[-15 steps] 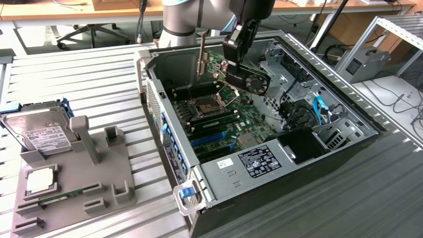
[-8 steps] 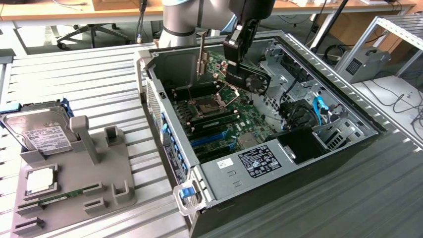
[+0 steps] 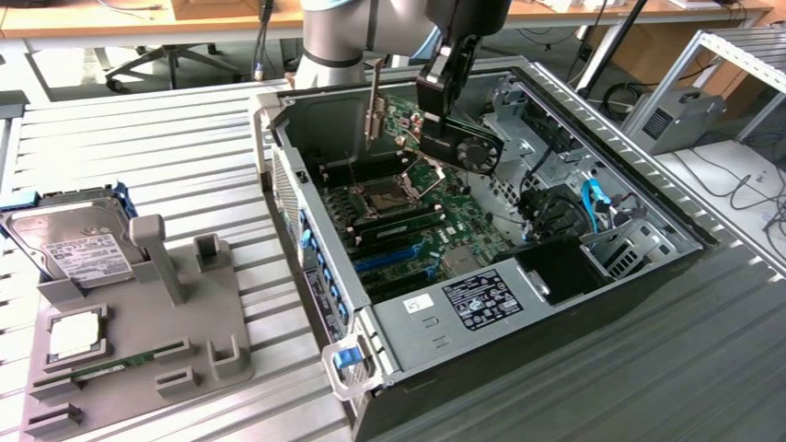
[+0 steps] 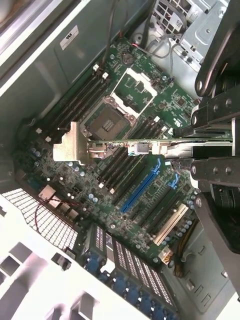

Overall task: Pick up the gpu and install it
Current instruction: 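Insert the gpu into the slot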

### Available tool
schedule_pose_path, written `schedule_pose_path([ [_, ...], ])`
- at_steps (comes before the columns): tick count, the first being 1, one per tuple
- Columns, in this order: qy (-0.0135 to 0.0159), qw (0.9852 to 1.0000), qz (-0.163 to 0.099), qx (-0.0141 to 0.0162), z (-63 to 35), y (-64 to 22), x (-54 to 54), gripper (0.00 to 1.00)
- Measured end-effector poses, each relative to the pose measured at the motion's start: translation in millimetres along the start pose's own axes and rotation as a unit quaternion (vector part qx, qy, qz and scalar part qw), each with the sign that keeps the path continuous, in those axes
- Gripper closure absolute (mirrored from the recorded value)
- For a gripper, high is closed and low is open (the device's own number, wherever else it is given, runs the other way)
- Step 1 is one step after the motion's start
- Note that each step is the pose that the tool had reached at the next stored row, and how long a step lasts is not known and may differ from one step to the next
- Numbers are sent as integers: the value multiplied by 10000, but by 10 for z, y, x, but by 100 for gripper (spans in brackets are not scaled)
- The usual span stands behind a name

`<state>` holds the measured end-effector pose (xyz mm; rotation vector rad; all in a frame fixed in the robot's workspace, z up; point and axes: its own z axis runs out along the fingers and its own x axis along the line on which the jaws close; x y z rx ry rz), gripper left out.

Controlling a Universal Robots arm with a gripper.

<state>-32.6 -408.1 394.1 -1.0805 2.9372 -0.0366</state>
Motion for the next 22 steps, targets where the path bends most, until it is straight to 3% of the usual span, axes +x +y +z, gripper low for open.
schedule_pose_path([
  [22, -8, 9996, -270, 0, -8, 4, -3, 73],
])
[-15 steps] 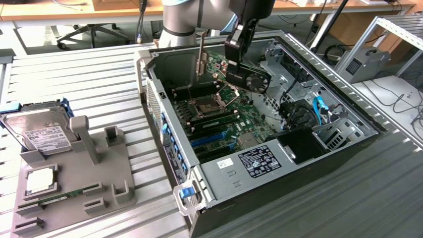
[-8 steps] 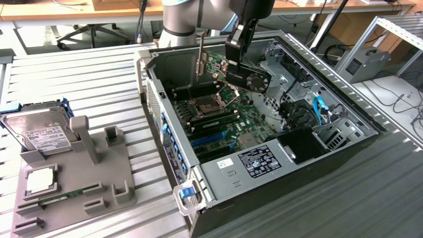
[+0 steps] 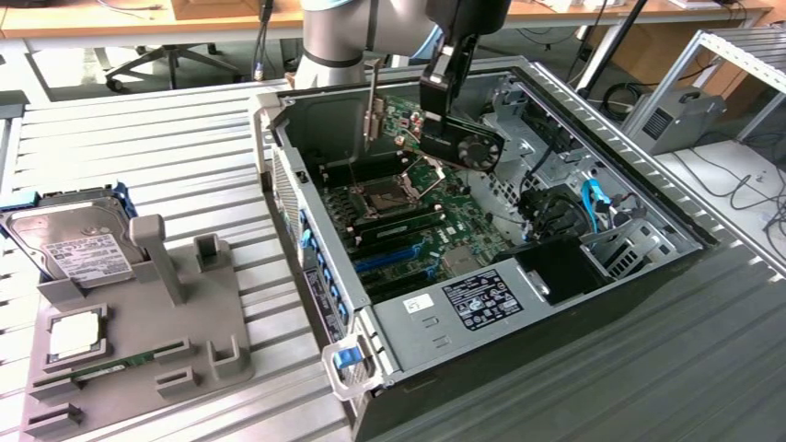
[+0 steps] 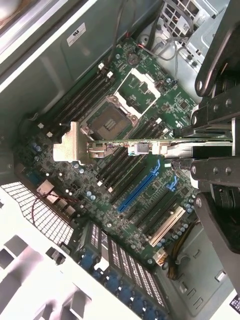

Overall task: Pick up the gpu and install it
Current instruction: 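Insert the gpu into the slot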

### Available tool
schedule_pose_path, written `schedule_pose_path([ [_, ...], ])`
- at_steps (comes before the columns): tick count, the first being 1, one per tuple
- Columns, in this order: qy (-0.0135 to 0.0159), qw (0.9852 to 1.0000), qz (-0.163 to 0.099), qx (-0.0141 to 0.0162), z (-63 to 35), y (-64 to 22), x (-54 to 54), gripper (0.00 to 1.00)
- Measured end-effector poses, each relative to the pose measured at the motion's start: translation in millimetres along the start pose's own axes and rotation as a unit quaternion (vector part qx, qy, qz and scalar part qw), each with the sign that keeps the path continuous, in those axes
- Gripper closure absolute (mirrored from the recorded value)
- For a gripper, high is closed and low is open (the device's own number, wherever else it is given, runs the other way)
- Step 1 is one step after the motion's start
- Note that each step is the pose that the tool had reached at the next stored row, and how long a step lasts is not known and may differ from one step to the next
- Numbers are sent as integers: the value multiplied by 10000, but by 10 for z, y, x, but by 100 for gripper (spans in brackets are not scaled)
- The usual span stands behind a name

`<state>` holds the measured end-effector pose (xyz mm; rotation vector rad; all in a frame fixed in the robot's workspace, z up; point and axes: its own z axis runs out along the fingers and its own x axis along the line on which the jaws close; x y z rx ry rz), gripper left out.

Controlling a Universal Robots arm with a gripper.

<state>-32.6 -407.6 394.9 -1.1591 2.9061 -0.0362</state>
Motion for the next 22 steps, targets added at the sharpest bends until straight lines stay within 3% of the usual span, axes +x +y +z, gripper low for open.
schedule_pose_path([
  [22, -11, 9994, -337, 1, -11, 4, -4, 73],
])
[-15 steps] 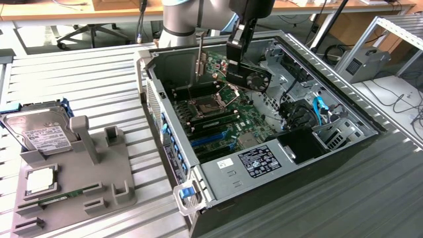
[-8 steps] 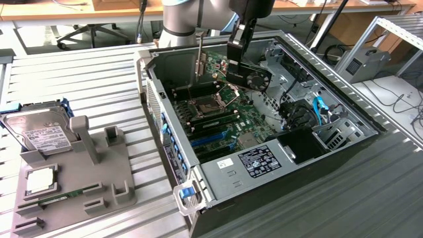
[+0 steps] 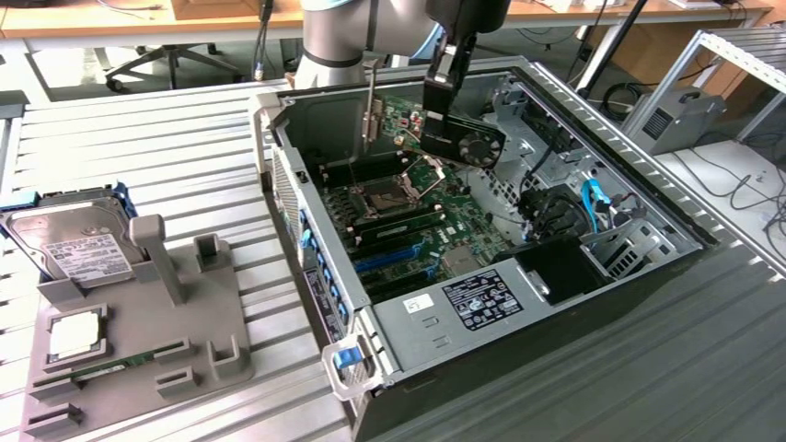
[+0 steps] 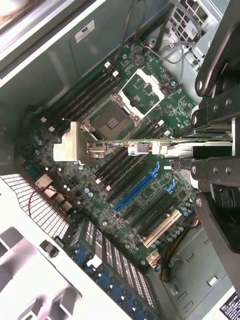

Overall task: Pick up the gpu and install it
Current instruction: 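Insert the gpu into the slot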

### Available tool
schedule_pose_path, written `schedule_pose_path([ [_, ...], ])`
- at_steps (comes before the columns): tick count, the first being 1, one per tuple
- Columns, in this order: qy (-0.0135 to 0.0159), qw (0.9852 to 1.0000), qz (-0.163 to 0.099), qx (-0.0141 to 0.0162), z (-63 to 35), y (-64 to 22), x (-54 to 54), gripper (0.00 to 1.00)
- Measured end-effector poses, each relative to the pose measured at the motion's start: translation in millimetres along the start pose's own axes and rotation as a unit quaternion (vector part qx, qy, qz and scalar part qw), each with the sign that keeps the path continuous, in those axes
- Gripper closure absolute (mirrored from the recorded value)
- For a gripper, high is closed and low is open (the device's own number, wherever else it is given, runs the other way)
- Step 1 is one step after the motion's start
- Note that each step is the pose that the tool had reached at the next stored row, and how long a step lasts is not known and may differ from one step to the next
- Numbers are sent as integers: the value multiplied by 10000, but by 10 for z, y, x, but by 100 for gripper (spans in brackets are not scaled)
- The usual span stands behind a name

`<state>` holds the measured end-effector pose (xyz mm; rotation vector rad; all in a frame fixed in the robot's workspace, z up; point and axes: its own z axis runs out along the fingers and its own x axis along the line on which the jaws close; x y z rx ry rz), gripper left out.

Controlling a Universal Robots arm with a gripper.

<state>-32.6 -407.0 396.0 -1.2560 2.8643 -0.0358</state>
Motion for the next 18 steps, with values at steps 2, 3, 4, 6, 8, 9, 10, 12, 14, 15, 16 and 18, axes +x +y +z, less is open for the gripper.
schedule_pose_path([
  [2, -1, 10000, -44, 0, -1, 1, -1, 73],
  [3, -2, 10000, -55, 0, -2, 1, -1, 73],
  [4, -2, 10000, -72, 0, -2, 1, -1, 73],
  [6, -3, 9999, -112, 0, -3, 1, -2, 73],
  [8, -4, 9999, -153, 0, -4, 2, -2, 73],
  [9, -4, 9999, -166, 0, -4, 2, -3, 73],
  [10, -5, 9998, -180, 0, -5, 3, -3, 73],
  [12, -6, 9998, -209, 0, -5, 3, -3, 73],
  [14, -7, 9997, -236, 0, -6, 3, -4, 73],
  [15, -7, 9997, -247, 0, -6, 4, -4, 73],
  [16, -7, 9997, -261, -1, -7, 4, -4, 73],
  [18, -8, 9996, -291, -1, -7, 4, -5, 73],
])
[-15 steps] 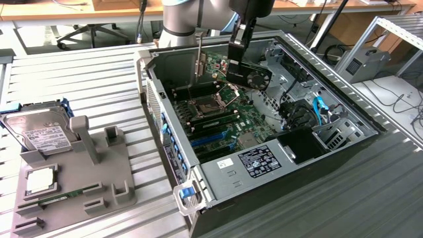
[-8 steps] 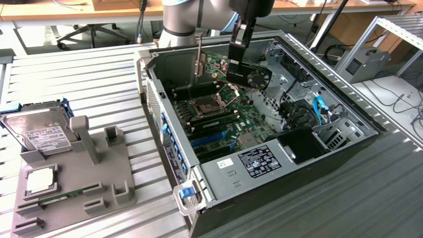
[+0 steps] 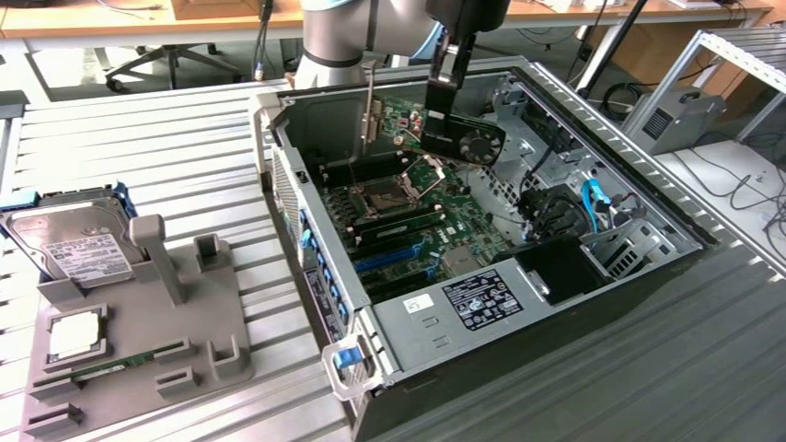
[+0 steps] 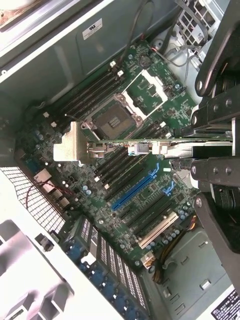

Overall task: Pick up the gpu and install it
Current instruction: 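Insert the gpu into the slot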

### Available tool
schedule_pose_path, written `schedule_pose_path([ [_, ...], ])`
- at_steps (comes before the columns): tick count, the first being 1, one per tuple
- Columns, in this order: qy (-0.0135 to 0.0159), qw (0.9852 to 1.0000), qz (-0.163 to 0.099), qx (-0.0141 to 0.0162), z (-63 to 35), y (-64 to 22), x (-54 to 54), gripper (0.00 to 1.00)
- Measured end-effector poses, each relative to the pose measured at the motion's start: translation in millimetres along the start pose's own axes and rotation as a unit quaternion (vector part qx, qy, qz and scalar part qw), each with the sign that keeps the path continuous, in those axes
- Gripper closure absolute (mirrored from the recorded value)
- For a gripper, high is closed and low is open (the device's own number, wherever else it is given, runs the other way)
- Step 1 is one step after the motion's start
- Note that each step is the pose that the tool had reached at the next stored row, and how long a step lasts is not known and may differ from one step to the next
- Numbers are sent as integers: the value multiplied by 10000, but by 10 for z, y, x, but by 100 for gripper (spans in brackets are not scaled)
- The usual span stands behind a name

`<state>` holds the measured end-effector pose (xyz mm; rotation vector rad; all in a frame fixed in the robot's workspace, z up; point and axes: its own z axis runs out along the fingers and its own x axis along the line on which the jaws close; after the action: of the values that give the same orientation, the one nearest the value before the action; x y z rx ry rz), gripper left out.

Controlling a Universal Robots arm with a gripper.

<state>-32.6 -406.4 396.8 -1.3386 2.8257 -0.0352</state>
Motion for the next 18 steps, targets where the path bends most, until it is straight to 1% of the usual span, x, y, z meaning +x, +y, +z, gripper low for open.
schedule_pose_path([
  [18, -7, 9997, -248, 0, -10, 2, -3, 73],
])
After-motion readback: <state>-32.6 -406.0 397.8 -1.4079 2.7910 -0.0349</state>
